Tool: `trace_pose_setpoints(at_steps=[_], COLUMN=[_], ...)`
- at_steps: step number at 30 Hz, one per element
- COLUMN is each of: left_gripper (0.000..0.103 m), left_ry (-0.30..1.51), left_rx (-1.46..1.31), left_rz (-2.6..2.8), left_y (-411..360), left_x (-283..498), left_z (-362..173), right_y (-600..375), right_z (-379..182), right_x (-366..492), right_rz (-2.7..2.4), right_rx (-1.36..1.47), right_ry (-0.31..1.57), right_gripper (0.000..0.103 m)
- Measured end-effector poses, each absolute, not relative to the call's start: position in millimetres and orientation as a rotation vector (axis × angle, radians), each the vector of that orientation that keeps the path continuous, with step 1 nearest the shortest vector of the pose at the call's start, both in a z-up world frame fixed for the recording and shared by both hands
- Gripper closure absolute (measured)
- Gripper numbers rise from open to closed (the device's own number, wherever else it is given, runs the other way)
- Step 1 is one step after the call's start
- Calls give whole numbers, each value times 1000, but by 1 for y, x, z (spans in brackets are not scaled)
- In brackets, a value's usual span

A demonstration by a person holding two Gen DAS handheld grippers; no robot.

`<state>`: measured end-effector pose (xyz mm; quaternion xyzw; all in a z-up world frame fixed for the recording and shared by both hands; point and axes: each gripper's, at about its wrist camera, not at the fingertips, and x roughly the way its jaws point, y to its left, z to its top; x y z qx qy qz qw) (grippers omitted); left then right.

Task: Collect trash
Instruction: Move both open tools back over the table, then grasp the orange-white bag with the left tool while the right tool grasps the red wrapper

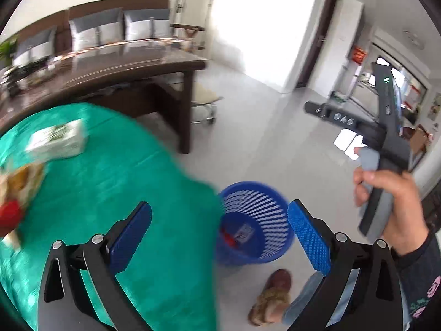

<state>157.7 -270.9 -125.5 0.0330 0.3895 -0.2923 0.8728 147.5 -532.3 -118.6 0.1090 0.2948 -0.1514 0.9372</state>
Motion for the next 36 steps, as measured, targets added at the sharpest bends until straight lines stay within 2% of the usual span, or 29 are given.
trace_pose_setpoints(at_steps=[5, 10, 16, 26, 28, 33, 36], left_gripper=[5, 5, 5, 5, 5, 5, 5], left_ry=[840, 848, 850, 876, 876, 793, 813], left_rx=[73, 17, -66, -146, -168, -183, -201], left_rz=[-427, -236, -116, -57, -42, 9, 49], left_y=[-173, -69, 13, 50, 53, 58, 59], left_x=[148, 147, 143, 150, 167, 227, 272], left_z=[-140, -146, -148, -154, -147, -106, -102], right_y=[-433, -315, -197, -157, -162, -167, -168], right_z=[-122, -146, -171, -191, -194, -196, -196], right_x=[158, 162, 165, 171, 176, 174, 173], right_rz=[-113, 118, 323, 352, 351, 363, 366], right_rx=[130, 48, -154, -223, -186, -157, -152], right_ry=[616, 712, 811, 896, 918, 933, 933], right_gripper=[10, 10, 10, 8, 5, 5, 5])
